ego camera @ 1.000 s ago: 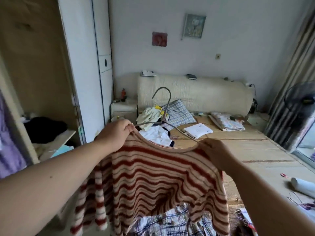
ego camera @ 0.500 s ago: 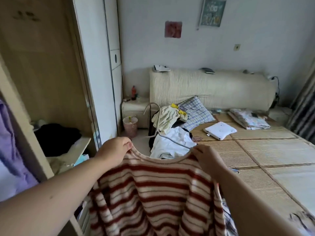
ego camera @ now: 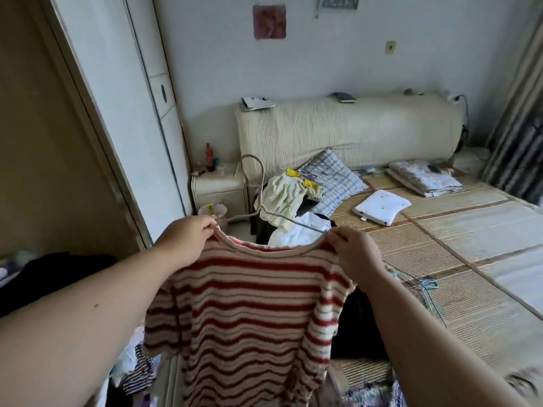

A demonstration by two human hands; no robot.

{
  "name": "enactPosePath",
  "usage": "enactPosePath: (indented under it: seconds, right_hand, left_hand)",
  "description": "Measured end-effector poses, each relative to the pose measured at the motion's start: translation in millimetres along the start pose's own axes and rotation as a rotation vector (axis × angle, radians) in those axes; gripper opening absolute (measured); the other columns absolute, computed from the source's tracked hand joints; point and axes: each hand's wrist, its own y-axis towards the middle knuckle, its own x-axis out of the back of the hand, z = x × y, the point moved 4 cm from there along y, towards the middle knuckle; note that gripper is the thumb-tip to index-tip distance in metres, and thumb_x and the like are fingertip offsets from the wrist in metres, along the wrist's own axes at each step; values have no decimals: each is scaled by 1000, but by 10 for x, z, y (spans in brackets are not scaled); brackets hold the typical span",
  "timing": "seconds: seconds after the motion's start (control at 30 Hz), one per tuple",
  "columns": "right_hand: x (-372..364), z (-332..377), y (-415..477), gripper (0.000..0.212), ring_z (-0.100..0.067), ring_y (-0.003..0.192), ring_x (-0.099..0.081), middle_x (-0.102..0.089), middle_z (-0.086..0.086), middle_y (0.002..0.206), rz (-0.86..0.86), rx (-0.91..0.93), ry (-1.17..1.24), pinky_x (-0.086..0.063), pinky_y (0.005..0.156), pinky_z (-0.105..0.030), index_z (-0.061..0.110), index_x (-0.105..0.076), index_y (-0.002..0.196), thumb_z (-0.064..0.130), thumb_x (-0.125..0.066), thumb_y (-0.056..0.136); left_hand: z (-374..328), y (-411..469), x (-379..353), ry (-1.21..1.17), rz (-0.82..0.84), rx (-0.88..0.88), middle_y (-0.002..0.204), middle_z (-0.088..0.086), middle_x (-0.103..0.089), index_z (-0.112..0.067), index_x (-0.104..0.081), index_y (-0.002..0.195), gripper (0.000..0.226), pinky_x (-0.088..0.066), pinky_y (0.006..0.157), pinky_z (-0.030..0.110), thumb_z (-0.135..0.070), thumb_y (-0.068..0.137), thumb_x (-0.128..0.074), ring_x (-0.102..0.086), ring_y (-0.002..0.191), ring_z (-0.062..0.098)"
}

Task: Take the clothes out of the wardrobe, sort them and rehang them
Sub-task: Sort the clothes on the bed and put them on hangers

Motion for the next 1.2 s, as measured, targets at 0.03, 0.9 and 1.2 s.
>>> enactPosePath:
  seconds: [0.03, 0.9, 1.2]
  right_hand:
    - [-74, 28, 107, 17, -1, 68, -53, -58, 23, 69, -4, -2, 6, -33, 56, -8, 35, -67, 75, 29, -59, 89]
    - [-1269, -1826, 3289, 23, -13, 70, -54, -60, 7, 72, 27, -536, -213, -38, 63, -25, 24, -60, 75, 30, -51, 95]
    - [-1741, -2874, 4215, 26, -27, 90, -58, -66, -5, 92, -134, -878, -322, -39, 70, -30, 25, -51, 70, 29, -48, 96]
  left_hand:
    - [24, 160, 32, 17, -15, -7, 96, 1, -61, -29, -62, 91, 15, -32, 70, 28, -23, 96, -49, -51, 88, 19]
    - [-239, 4796, -2228, 178, 423, -381, 103, 5, -65, -18, -67, 97, 23, -36, 70, 29, -35, 93, -53, -55, 98, 23]
    - [-236, 6275, -4093, 141, 861, -412, 91, 3, -59, -20, -52, 77, 24, -41, 74, 32, -30, 97, -44, -54, 91, 23]
